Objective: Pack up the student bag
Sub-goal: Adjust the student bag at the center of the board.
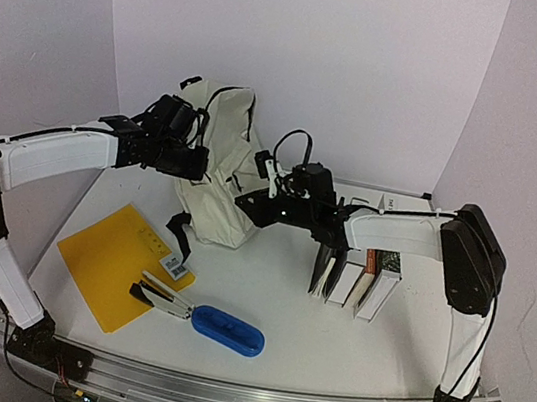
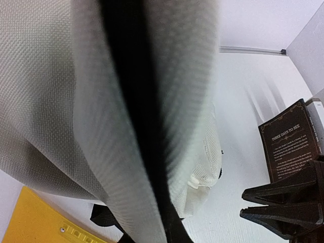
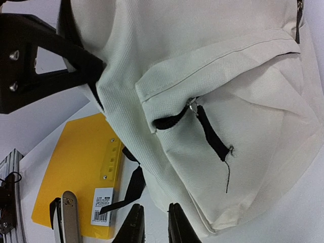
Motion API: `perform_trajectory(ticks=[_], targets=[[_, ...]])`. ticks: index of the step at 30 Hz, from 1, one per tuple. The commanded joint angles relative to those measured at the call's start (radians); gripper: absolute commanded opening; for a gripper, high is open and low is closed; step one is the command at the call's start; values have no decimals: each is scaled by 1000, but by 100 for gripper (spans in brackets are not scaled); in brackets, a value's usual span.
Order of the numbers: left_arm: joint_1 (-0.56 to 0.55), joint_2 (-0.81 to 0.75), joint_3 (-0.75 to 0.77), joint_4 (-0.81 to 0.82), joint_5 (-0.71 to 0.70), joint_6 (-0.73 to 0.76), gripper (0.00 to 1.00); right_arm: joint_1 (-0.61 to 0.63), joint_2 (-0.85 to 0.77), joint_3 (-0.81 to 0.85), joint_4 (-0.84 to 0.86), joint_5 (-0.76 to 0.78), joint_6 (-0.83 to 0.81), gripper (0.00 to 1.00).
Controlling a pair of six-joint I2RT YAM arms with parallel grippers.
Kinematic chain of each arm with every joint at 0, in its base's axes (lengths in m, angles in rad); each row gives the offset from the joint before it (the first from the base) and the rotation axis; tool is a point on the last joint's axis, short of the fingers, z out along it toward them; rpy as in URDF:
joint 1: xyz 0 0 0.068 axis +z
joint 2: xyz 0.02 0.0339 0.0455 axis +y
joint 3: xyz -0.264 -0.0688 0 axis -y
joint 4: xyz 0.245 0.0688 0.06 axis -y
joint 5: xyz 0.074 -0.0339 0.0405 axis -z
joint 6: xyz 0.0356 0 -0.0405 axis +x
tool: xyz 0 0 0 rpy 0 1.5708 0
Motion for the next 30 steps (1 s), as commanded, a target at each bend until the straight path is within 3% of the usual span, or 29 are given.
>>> perform_trajectory(ticks=[1, 8, 16, 30], targets=[[-3, -25, 4, 51, 28, 99, 0, -37, -20, 32, 38, -83, 16, 23], [-3, -165, -101, 87, 260, 269, 0, -64, -48, 21, -2, -94, -25, 37], [-1, -206, -86, -48, 336, 337, 0, -61, -42, 38, -54, -186, -75, 54], [-1, -160, -72, -80, 337, 332, 0, -20, -82, -23, -59, -252, -95, 54]])
